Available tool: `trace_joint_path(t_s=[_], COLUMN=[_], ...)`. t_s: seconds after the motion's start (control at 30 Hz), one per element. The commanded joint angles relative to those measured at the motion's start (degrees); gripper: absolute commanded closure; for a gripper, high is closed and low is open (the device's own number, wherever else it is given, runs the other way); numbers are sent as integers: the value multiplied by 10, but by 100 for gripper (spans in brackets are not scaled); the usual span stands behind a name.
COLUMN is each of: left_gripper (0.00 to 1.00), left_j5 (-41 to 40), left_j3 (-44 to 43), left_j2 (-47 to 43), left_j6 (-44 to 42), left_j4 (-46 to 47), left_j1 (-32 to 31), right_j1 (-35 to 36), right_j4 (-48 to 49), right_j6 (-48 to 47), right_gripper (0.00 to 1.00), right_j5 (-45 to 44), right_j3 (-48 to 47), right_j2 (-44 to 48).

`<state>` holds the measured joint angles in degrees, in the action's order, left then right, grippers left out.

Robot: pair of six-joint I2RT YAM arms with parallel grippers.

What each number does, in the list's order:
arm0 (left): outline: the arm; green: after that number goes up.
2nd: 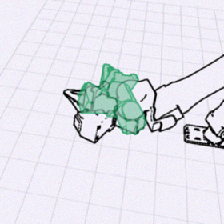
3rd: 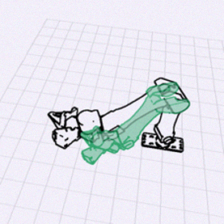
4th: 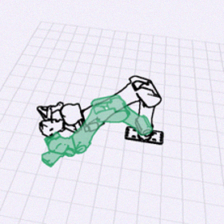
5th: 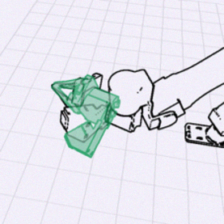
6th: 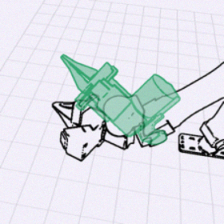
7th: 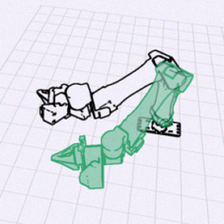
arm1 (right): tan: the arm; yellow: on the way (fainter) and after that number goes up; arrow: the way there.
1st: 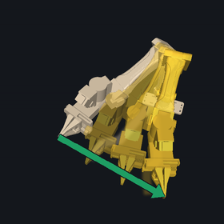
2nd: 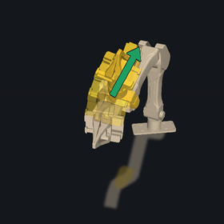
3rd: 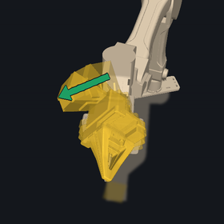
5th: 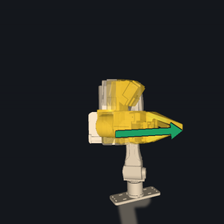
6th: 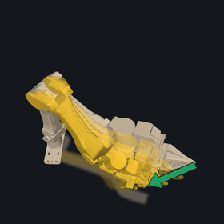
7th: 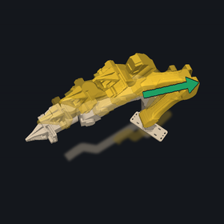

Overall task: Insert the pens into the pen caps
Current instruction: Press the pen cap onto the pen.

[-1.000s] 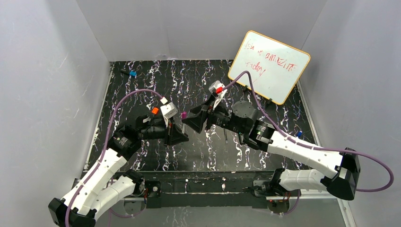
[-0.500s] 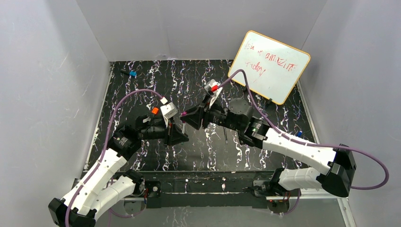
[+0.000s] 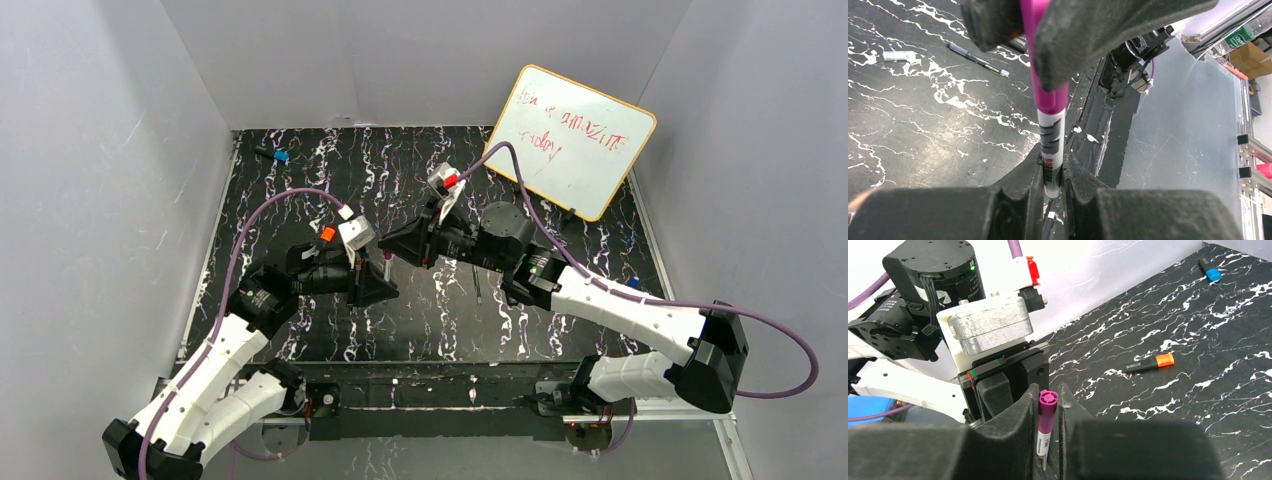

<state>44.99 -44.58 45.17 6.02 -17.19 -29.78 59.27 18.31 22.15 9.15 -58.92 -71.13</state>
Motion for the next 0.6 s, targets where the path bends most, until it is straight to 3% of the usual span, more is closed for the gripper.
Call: trace_joint_path(t_s=[0.0, 0.03, 0.07, 0.37, 0.57], left_gripper=[100, 100, 100, 100, 100], left_j5=[16, 14, 12, -85, -113], left_j3=[3, 3, 3, -49, -67], left_j2=[-9, -10, -10, -28, -25], left_j6=[-4, -5, -5, -46, -33], left_j4=[-8, -8, -7, -57, -17], left_j1=[0, 0, 0, 0, 1], right_j1=[-10, -10, -12, -14, -14], right_j4=[33, 31, 30, -29, -19], right_j6=[-5, -4, -4, -2, 25], right_gripper=[86, 97, 99, 99, 99], right_j5=[0, 1, 2, 26, 45], right_j3=[-34, -34, -33, -1, 55], right_j2=[-5, -5, -5, 10, 18])
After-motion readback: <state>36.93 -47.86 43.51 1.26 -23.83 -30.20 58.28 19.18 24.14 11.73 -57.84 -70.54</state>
